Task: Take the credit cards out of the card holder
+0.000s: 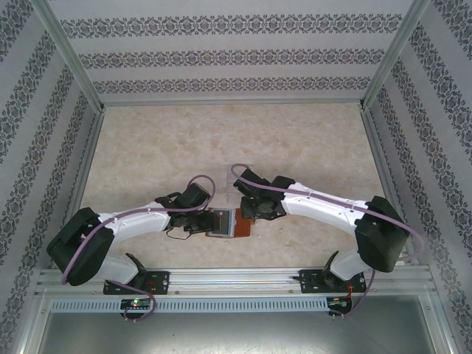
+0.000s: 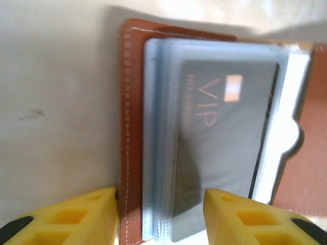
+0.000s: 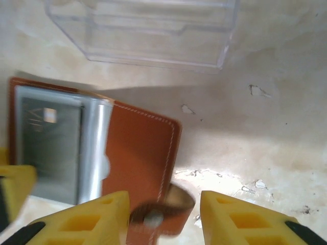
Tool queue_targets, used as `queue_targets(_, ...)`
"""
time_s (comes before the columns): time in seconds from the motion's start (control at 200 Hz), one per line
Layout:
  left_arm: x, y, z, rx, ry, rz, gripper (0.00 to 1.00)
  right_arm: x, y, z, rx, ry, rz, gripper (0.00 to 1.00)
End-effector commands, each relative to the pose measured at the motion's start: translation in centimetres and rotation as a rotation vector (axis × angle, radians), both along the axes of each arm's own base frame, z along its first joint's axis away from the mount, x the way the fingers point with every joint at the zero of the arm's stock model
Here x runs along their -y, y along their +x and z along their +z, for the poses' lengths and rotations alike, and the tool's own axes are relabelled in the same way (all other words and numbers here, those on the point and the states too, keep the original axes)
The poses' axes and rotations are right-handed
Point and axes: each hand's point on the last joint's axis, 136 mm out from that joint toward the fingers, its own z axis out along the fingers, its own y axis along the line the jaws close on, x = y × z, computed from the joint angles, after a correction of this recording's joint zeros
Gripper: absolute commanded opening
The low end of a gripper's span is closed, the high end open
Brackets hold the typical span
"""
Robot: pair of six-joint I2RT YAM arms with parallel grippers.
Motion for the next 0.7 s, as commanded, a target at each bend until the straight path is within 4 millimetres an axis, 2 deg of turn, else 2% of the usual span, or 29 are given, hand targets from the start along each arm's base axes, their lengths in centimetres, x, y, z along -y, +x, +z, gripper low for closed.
queue_targets(0.0, 0.8, -0.3, 1.0, 0.011, -0.040, -0.021, 0.47, 0.2, -0.2, 2.0, 0.005, 0.023, -0.006, 0.42)
queue_targets(0.195, -0.1, -0.2, 0.9, 0.020, -0.003, -0.005, 0.46, -2.1, -0.4, 4.6, 0.015, 0.158, 0.003, 0.42)
queue_targets(0.34, -0.8, 0.2, 1.7, 0.050, -0.002, 0.012, 0.45, -4.6, -1.0, 5.1, -0.032, 0.274, 0.022, 0.42)
queue_targets(0.505, -1.4, 0.6, 2.4, 0.072, 0.001, 0.027, 0.45, -8.0, -1.6, 3.2, -0.124, 0.400, 0.029, 0.42)
queue_targets(0.695, -1.2, 0.8, 2.6, 0.067, -0.005, 0.016, 0.45, -8.9, -1.8, -0.4, -0.191, 0.403, 0.009, 0.40)
